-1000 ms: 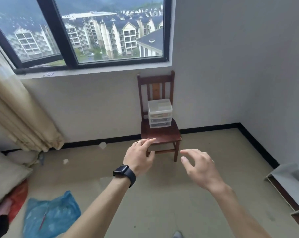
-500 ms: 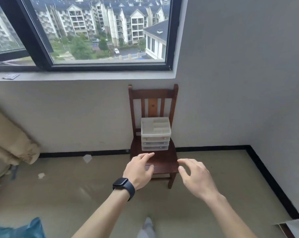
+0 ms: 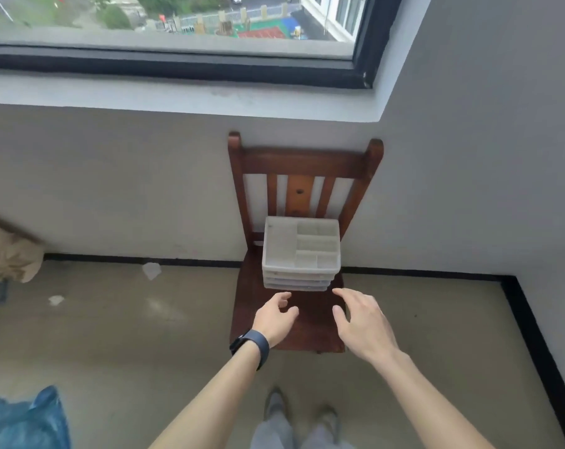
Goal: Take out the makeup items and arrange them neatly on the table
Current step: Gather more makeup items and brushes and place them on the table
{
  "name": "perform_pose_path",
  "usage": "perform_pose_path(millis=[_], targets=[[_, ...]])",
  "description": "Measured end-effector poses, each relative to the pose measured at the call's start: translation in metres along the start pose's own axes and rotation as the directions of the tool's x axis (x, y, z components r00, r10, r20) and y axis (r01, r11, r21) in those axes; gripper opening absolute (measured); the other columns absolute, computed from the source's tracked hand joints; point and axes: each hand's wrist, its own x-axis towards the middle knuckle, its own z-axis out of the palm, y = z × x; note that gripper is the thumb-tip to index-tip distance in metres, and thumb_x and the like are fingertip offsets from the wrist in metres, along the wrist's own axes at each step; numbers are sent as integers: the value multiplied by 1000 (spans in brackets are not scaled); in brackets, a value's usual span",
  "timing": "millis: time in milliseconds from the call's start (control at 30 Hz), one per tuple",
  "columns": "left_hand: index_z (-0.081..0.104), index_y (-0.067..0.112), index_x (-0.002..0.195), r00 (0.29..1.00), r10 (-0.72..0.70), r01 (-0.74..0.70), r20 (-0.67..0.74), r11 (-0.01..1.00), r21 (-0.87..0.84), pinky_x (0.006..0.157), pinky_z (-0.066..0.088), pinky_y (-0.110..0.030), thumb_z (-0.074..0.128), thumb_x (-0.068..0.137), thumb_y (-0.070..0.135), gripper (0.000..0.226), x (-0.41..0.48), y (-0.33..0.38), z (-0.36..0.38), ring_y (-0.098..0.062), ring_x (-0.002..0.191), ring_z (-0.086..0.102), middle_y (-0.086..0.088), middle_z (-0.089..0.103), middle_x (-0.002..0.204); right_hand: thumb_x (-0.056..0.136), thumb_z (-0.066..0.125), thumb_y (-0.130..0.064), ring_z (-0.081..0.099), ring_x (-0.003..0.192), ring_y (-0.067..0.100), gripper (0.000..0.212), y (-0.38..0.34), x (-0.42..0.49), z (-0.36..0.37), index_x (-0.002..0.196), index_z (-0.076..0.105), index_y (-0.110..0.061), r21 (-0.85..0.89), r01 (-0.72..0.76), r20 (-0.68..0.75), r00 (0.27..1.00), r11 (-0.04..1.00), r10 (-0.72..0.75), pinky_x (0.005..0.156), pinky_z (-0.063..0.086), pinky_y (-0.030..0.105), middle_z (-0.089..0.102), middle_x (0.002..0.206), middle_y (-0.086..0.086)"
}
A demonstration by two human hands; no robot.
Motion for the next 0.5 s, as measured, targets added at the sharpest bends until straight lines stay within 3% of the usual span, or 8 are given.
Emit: perform_pose_path(millis=[133,200,267,400,500], targets=[[55,21,135,981,-192,187,20,918,-351,90,49,-32,60,96,23,40,68,-7,25,-18,112,62,1,64,126,104,45,-37,25,148,17,48,23,77,26,152,41,-30,-79,39,49,998,996,-35,117,34,38,37,160,-4],[53,20,135,956,-287,274,62,794,-542,86,47,-32,57,98,22,37,97,-12,41,-18,105,62,1,64,119,104,43,-41,17,151,21,53,35,114,43,155,33,-32,-143,86,65,995,986,-78,119,30,42,27,165,0],[51,22,134,933,-345,318,102,658,-683,95,47,-36,51,101,24,33,122,-17,55,-18,111,61,0,61,127,103,43,-45,12,153,24,57,45,146,57,157,29,-34,-194,153,53,988,969,-145,122,25,46,19,168,3],[54,16,120,905,-409,266,117,330,-906,105,42,-46,44,103,23,21,169,-25,78,-26,116,58,-6,57,133,102,36,-54,2,156,28,64,64,198,86,160,17,-35,-292,300,69,954,908,-292,124,12,53,5,170,6],[58,9,124,885,-455,162,94,111,-981,109,41,-51,46,100,20,29,198,-29,92,-30,115,60,-12,59,131,102,28,-57,0,156,26,65,79,221,107,161,11,-35,-339,355,108,934,871,-339,123,10,56,6,170,5]])
